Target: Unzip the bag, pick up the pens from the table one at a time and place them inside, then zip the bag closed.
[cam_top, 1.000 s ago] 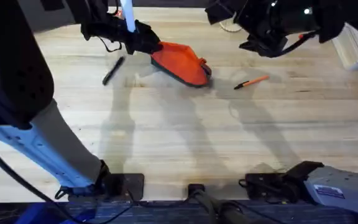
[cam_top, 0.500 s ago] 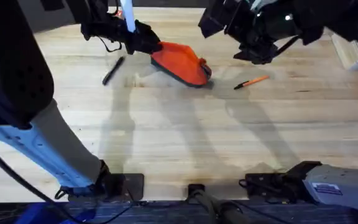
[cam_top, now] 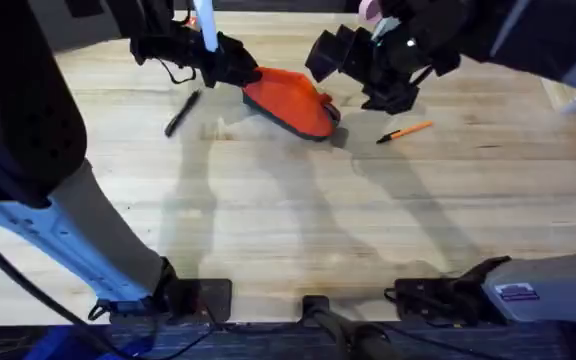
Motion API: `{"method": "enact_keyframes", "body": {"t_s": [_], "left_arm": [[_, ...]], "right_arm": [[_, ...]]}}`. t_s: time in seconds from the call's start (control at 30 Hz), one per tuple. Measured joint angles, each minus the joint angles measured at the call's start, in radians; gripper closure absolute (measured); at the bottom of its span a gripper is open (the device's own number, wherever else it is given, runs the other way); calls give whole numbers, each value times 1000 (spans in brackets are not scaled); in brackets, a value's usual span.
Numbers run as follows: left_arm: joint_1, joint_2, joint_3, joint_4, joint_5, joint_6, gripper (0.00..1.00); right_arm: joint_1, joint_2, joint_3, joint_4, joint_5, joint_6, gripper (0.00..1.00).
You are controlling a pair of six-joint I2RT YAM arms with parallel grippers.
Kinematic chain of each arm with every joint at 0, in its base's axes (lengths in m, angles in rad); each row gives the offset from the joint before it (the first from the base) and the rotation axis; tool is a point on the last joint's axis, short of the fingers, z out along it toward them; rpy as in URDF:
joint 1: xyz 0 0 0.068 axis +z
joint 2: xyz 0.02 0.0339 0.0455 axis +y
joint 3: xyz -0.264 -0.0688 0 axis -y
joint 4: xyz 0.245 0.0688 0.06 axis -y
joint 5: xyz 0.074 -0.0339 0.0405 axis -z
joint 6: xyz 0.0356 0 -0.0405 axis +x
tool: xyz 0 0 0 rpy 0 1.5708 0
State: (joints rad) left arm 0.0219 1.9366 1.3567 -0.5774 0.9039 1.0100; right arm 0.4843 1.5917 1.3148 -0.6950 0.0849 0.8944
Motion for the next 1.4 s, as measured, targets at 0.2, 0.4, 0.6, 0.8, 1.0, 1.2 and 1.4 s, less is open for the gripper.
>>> {"method": "enact_keyframes", "body": {"t_s": [0.2, 0.4, 0.6, 0.8, 1.0, 1.2, 1.4], "left_arm": [[0, 0, 0, 0, 0, 0, 959], [0, 0, 0, 0, 0, 0, 959], [0, 0, 0, 0, 0, 0, 959], [0, 0, 0, 0, 0, 0, 959], [0, 0, 0, -1, 0, 0, 959], [0, 0, 0, -3, 0, 0, 959], [0, 0, 0, -3, 0, 0, 959]], "right_arm": [[0, 47, 0, 75, -3, 0, 23], [0, 80, 0, 98, -3, 0, 32], [0, 113, 0, 112, -3, 0, 58], [0, 128, 0, 121, -3, 1, 179], [7, 136, 0, 124, -3, 15, 229], [19, 139, 0, 126, -3, 19, 266], [32, 139, 0, 127, -1, 19, 306]]}}
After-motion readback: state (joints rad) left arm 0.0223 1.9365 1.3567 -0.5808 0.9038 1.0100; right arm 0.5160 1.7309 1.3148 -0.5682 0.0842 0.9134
